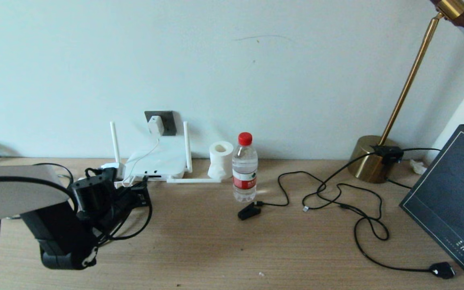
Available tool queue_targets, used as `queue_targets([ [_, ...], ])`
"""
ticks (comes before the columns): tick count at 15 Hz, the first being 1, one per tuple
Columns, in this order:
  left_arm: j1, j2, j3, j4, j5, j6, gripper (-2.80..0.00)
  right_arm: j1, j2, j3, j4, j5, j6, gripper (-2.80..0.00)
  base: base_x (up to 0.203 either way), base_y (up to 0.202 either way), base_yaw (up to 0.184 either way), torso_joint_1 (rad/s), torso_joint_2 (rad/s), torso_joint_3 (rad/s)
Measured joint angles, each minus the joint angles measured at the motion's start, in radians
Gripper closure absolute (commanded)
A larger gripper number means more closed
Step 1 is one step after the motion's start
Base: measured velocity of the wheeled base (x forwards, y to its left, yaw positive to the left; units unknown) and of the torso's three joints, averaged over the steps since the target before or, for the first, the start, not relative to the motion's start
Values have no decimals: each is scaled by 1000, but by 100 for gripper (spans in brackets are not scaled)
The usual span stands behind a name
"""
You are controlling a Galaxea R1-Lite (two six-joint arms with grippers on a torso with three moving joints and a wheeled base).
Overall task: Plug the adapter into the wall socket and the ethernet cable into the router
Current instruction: Align cable and router interface
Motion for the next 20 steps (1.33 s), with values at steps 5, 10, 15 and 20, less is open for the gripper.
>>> queue_targets([
  [5, 0, 1, -7, 3, 0, 0, 0, 0, 0, 0, 0, 0, 0, 0, 0, 0, 0, 0, 0, 0],
  [10, 0, 2, -17, 6, 0, 0, 0, 0, 0, 0, 0, 0, 0, 0, 0, 0, 0, 0, 0, 0],
  [15, 0, 2, -18, 4, 0, 1, 0, 0, 0, 0, 0, 0, 0, 0, 0, 0, 0, 0, 0, 0],
  [20, 0, 2, -18, 3, 1, 1, 0, 0, 0, 0, 0, 0, 0, 0, 0, 0, 0, 0, 0, 0],
])
